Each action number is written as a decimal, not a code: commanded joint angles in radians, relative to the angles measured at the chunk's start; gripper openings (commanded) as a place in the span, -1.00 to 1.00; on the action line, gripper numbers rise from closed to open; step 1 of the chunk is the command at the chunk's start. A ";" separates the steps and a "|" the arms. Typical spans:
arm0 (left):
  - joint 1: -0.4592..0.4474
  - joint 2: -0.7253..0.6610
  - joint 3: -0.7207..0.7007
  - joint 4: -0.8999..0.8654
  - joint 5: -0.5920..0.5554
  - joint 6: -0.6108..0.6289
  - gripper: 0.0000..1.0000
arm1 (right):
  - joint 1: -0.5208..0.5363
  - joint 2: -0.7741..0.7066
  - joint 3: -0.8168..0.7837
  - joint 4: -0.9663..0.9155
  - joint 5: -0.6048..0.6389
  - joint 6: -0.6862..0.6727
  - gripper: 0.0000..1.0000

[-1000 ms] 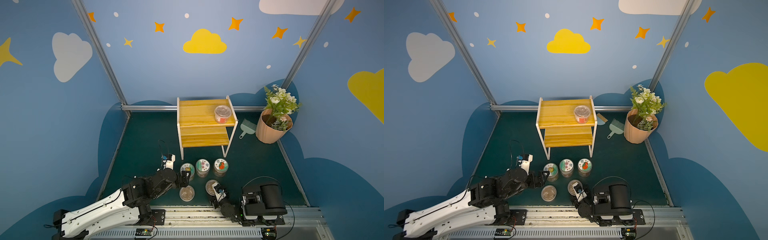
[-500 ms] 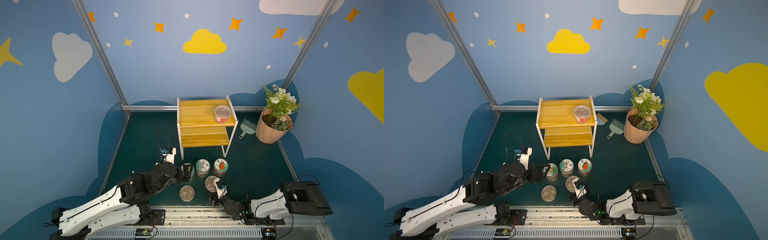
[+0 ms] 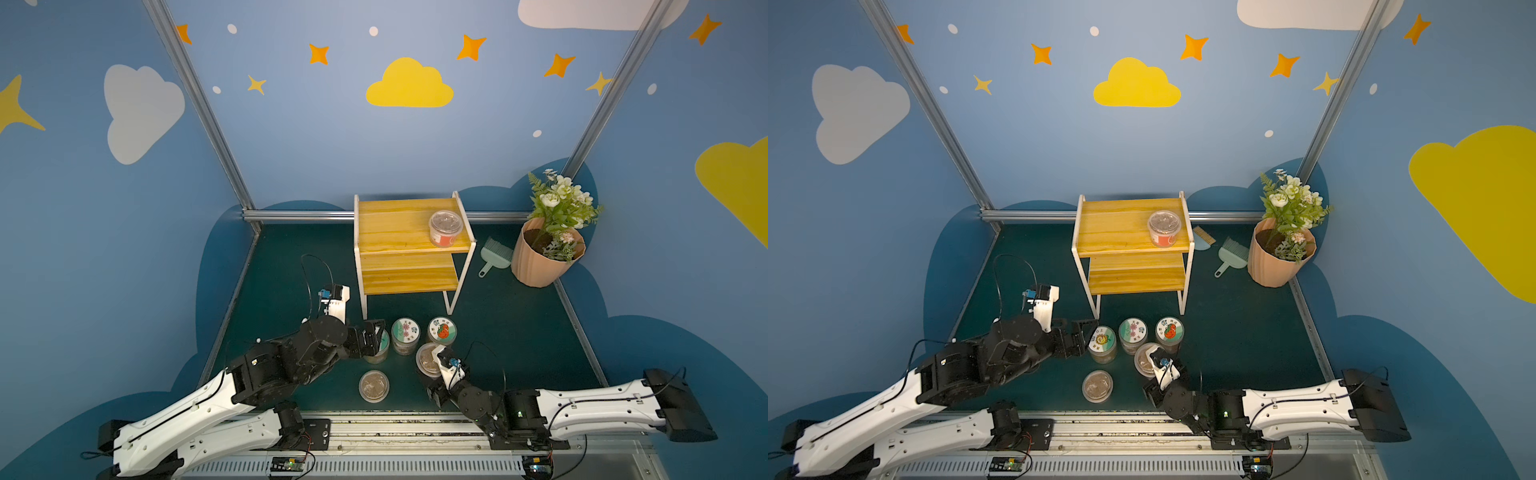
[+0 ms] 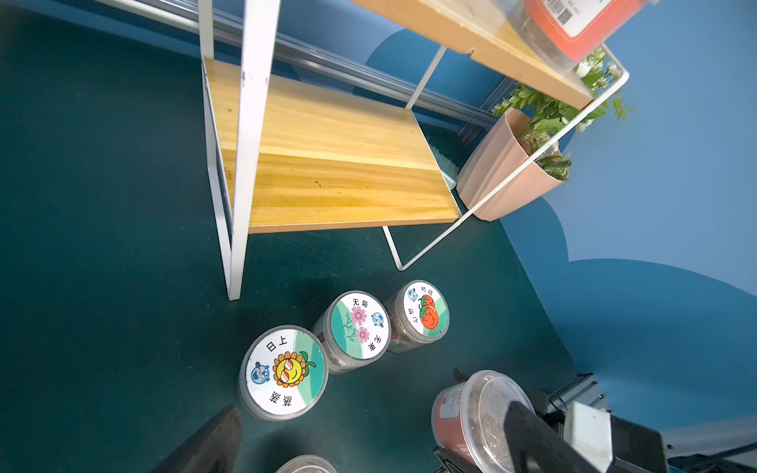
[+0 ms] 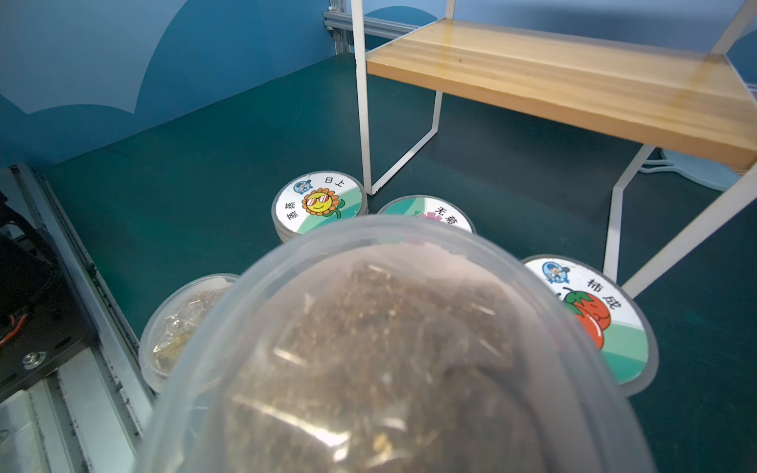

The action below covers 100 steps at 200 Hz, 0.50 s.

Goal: Place the seed container on the shelf
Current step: Place the seed jar on the shelf.

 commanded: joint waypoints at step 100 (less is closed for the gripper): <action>0.211 0.106 0.209 -0.010 0.108 0.101 1.00 | -0.075 0.046 0.483 -0.357 0.051 -0.078 0.06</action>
